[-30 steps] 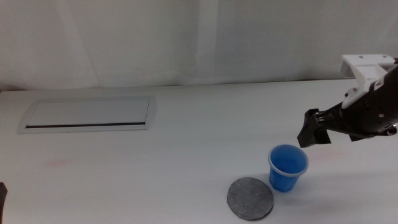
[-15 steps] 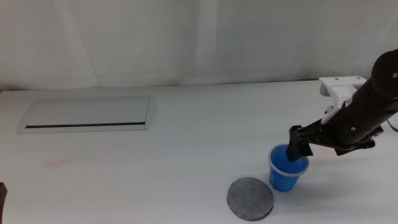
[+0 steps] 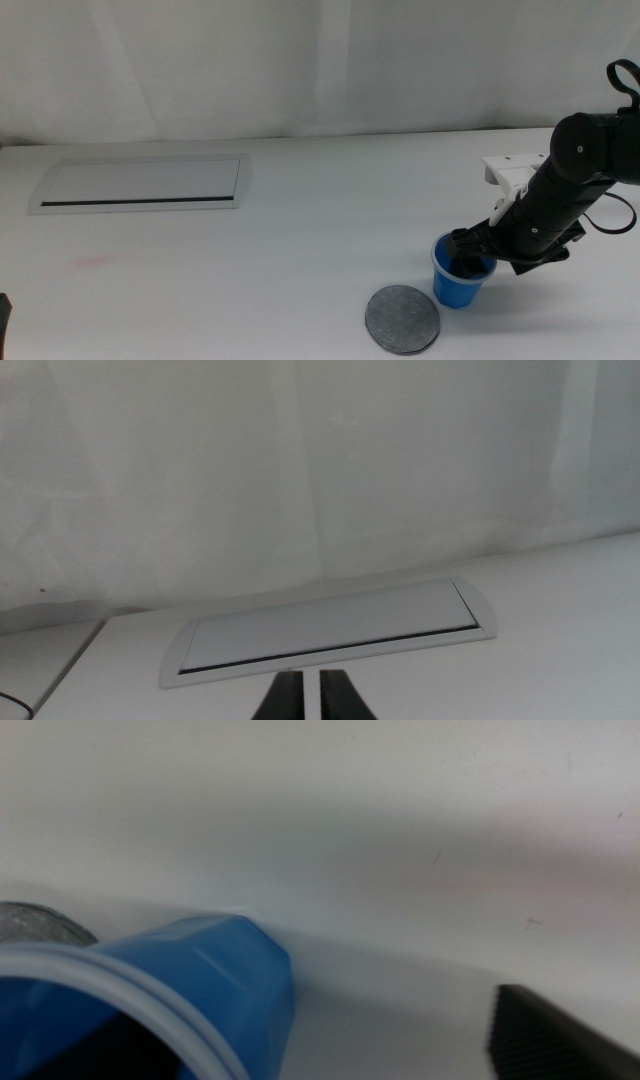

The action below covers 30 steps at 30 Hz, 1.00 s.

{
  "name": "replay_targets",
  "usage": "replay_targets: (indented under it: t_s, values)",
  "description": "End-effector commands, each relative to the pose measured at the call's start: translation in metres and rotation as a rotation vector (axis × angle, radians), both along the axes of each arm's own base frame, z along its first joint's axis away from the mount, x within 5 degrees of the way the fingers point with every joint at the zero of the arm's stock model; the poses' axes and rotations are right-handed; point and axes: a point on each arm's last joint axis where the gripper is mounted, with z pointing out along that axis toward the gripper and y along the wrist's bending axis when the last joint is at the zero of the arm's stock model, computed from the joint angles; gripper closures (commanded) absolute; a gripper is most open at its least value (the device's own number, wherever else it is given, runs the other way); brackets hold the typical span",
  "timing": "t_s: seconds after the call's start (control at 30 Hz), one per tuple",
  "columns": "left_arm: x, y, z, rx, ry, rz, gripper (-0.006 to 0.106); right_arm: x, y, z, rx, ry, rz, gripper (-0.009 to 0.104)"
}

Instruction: Place an empty cup on a cup mat.

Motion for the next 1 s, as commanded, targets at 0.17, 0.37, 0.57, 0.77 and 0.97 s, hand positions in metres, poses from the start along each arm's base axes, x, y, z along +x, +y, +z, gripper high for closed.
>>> replay_targets:
  t_s: [0.17, 0.37, 0.57, 0.77, 0.97]
  values:
    - [-0.002, 0.0, -0.013, -0.003, 0.033, 0.003, 0.103, 0.003, 0.002, 0.002, 0.005, -0.027, 0.002, 0.076]
    - [-0.002, 0.0, -0.013, -0.003, 0.033, 0.003, 0.103, 0.005, 0.003, 0.002, 0.012, -0.048, -0.002, 0.097]
    - [-0.002, 0.0, -0.013, 0.002, 0.032, 0.002, 0.103, 0.012, 0.006, 0.024, 0.028, -0.068, 0.007, 0.097]
    - [-0.002, 0.0, -0.013, 0.012, 0.031, 0.001, 0.103, 0.015, 0.009, 0.085, 0.087, -0.179, 0.018, 0.097]
    - [-0.002, 0.0, -0.013, 0.012, 0.031, 0.001, 0.103, -0.014, 0.008, 0.13, 0.156, -0.223, 0.035, 0.097]
